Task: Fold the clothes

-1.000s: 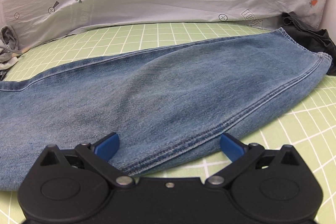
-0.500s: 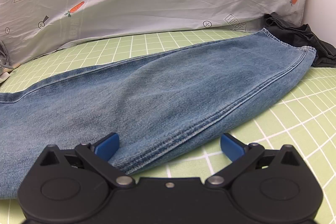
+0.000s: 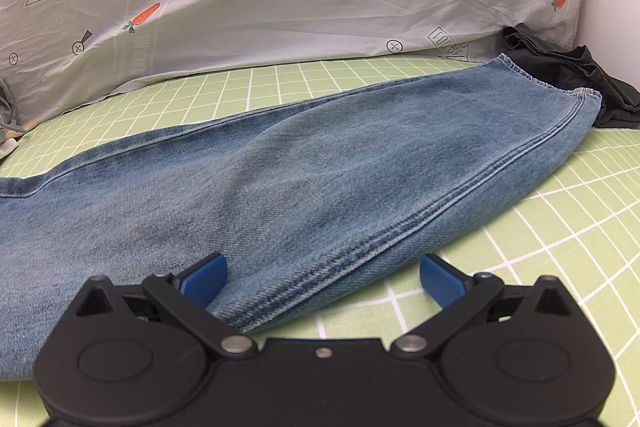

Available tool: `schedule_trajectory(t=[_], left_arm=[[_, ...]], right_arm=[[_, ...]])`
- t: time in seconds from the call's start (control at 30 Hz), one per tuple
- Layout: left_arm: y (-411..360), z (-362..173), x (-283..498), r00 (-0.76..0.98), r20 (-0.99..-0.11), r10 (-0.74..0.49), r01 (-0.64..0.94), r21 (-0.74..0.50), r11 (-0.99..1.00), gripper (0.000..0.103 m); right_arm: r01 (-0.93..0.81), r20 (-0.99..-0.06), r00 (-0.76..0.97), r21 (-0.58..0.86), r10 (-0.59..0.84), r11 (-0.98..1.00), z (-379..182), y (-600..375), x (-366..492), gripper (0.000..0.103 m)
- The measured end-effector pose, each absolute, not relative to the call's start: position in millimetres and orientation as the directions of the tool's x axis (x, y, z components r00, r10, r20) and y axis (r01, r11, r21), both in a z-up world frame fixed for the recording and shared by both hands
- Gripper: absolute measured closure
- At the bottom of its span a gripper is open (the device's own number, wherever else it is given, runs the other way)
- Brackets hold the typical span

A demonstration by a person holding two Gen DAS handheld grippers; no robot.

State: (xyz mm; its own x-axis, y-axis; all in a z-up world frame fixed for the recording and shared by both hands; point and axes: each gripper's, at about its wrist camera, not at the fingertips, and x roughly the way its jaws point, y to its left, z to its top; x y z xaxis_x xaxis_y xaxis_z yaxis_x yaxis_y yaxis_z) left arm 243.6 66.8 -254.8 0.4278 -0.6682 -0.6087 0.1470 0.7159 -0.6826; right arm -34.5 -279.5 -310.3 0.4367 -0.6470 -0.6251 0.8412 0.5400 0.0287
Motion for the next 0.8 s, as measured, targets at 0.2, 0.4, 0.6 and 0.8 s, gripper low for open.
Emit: schedule_trajectory(t=[0.2,0.4,0.6,0.8], left_arm=[[63.4,-260.8,248.5,0.424,-0.609,-0.671,0.13,-0.692,0.71,0.059],[44.6,-224.6,242.3,0.451,-0.577,-0.681,0.263,-0.644,0.719,0.065],[11.1,-191.3,232.4,0.447,-0.54,-0.713,0.421,-0.577,0.7,0.067],[-23.3,-176.3,219.2,0.393,-0.506,-0.767,0.54,-0.548,0.639,0.068]], right_arm=[[0.842,-0.625,0.437,0.03,-0.647,0.539,-310.4,-280.3,-34.8,0.0],[0.843,-0.625,0.436,0.031,-0.648,0.538,-310.4,-280.2,-34.2,0.0],[0.842,-0.625,0.437,0.032,-0.646,0.539,-310.3,-280.3,-34.0,0.0],[0.841,-0.625,0.439,0.034,-0.645,0.54,-310.4,-280.4,-34.5,0.0]])
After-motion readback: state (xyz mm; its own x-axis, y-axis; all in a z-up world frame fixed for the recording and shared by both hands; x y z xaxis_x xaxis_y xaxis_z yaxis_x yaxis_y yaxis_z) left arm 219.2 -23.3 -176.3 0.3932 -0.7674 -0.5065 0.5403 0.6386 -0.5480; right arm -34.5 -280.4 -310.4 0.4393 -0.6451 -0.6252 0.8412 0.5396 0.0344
